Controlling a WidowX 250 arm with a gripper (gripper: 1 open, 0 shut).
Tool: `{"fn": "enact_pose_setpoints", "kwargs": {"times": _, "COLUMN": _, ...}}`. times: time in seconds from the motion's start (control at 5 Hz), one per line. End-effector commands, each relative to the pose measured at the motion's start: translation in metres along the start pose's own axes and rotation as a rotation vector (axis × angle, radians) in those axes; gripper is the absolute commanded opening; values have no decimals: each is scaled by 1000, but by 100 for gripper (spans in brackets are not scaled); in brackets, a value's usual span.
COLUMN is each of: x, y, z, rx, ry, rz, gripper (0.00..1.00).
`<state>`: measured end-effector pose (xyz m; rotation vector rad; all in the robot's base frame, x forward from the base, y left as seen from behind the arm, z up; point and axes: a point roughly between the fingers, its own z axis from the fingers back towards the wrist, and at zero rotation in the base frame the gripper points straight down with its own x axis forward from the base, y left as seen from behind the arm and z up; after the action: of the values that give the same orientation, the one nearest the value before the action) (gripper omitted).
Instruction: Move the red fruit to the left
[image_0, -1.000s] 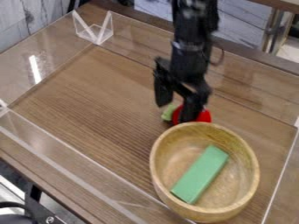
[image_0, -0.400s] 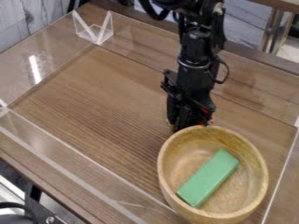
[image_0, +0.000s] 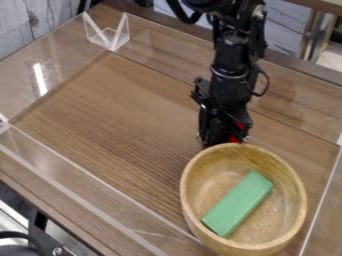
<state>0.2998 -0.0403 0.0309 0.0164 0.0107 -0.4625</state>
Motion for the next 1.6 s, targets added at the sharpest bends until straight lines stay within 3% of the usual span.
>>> {"fn": "enact_pose_setpoints", "kwargs": {"times": 0.0, "x": 16, "y": 3, "z": 10, "rx": 41, "ry": -63, "rz": -24, "gripper": 0}}
{"fn": "enact_pose_setpoints", "kwargs": {"times": 0.2, "x": 19, "y": 5, "z": 11, "rx": 64, "ry": -84, "rz": -43, "gripper": 0}}
{"fn": "enact_pose_setpoints", "kwargs": {"times": 0.6, "x": 10, "y": 24, "z": 18, "rx": 94, "ry": -125, "rz": -193, "gripper": 0}}
{"fn": "enact_pose_setpoints", "kwargs": {"times": 1.0, "x": 23, "y": 44, "z": 23, "rx": 131, "ry": -134, "rz": -105, "gripper": 0}}
{"fn": "enact_pose_setpoints", "kwargs": {"times": 1.4, "x": 6, "y": 46, "z": 20, "rx": 125, "ry": -165, "rz": -166, "gripper": 0}}
